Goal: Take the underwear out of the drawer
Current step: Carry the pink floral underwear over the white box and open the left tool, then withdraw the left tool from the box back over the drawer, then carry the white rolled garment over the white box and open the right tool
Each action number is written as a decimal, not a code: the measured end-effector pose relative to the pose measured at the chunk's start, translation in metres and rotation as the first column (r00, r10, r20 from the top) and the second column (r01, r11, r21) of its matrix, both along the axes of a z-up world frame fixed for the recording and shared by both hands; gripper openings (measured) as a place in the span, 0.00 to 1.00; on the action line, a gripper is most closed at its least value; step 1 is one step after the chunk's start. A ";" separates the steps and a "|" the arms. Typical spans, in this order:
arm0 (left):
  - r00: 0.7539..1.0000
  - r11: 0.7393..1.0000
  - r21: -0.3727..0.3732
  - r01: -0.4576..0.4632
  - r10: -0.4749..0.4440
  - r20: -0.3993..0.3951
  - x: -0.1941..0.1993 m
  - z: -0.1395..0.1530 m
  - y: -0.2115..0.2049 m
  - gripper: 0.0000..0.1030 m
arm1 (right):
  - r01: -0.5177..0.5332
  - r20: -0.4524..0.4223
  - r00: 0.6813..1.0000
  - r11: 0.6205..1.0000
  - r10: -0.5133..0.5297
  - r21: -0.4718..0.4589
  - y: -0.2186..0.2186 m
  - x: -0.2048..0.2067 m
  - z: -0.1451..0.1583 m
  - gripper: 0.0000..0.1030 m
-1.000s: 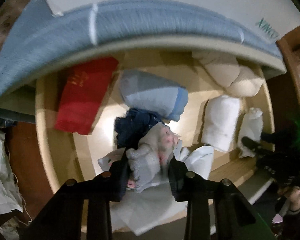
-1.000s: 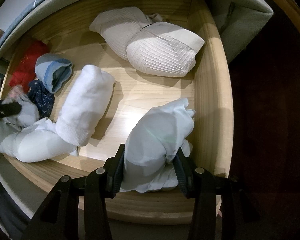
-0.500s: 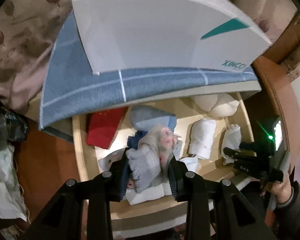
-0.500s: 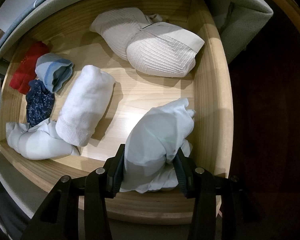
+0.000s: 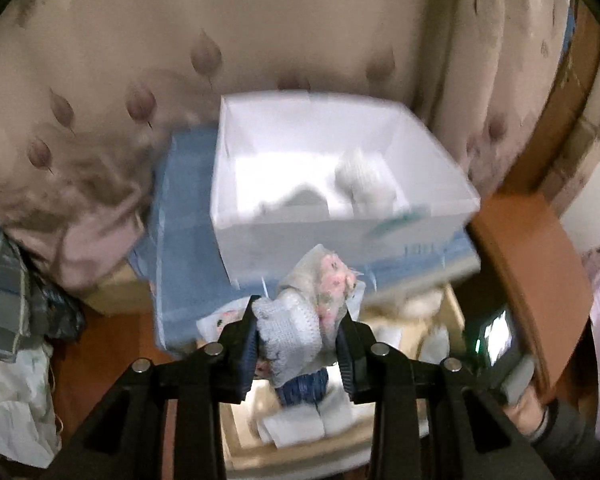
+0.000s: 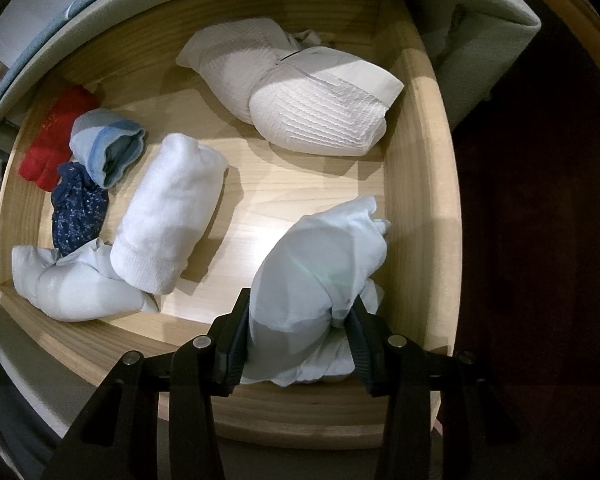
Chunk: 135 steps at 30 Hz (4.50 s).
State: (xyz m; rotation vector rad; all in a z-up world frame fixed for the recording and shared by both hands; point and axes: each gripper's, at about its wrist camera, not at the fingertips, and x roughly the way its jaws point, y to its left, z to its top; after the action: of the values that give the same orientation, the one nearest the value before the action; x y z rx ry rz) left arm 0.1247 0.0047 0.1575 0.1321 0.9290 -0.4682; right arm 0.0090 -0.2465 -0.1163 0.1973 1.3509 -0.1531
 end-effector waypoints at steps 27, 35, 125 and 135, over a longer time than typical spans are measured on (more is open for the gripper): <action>0.996 0.990 0.111 -0.088 0.087 0.016 0.120 -0.028 -0.078 0.33 | -0.001 0.006 1.000 1.000 0.001 0.021 -0.002 0.000 0.001 0.40; 0.992 0.980 0.160 -0.122 0.124 -0.005 0.125 -0.042 -0.081 0.40 | -0.005 0.005 1.000 1.000 0.005 0.021 -0.002 0.001 0.000 0.40; 0.920 0.914 0.151 -0.377 0.389 -0.057 -0.053 -0.163 0.039 0.47 | -0.028 0.494 0.864 0.990 0.095 -0.140 0.022 0.047 0.273 0.40; 0.918 0.911 0.145 -0.386 0.395 -0.039 -0.057 -0.158 0.041 0.47 | -0.063 0.471 0.873 0.987 0.128 -0.151 0.042 0.103 0.281 0.40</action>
State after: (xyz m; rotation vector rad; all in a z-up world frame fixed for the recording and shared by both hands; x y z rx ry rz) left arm 0.0680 0.0459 -0.0004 0.0489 1.0247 -0.0368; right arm 0.1123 -0.2050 0.1646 0.0495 0.8468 -0.0996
